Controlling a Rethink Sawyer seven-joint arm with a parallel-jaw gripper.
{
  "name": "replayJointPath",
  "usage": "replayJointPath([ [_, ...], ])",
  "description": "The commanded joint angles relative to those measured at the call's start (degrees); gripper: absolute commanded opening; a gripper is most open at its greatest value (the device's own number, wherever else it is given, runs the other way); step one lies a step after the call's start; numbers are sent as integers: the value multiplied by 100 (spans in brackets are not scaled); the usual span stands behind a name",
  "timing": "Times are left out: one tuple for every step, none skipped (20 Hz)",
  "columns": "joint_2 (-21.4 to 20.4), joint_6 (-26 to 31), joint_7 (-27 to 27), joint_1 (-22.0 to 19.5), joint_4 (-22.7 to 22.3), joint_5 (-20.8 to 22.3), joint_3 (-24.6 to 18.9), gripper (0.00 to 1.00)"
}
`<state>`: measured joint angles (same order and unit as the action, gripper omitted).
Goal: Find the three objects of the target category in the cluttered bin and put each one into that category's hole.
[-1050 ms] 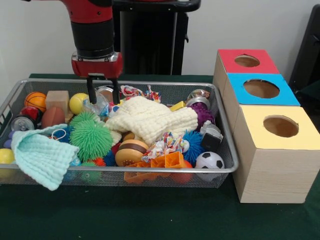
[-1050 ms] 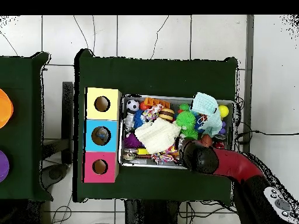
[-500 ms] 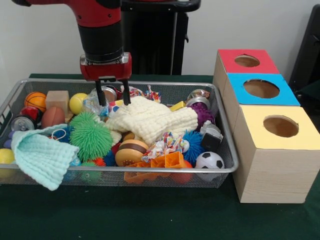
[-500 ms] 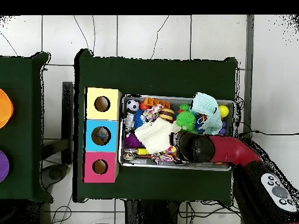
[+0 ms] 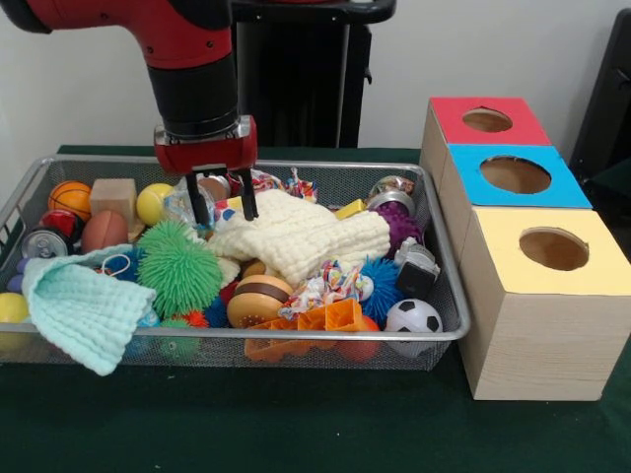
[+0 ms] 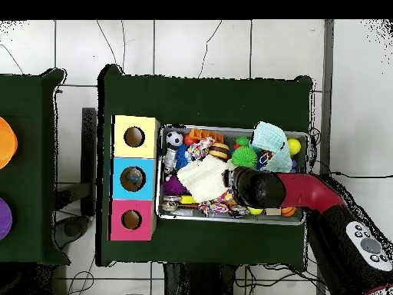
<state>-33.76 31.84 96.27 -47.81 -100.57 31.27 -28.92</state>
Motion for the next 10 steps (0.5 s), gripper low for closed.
replayJointPath([
  [271,717,-2020,-226,371,519,-646,100],
  [282,734,-2016,-244,375,541,-669,100],
  [294,750,-2011,-262,379,563,-692,100],
  [305,757,-2002,-278,377,595,-714,100],
  [318,768,-1983,-292,380,620,-729,100],
  [332,780,-1964,-306,384,645,-744,100],
  [345,792,-1945,-320,387,670,-759,100],
  [360,789,-1925,-326,397,699,-766,100],
  [375,785,-1905,-332,407,728,-773,100],
  [402,808,-1898,-340,416,744,-786,100],
])
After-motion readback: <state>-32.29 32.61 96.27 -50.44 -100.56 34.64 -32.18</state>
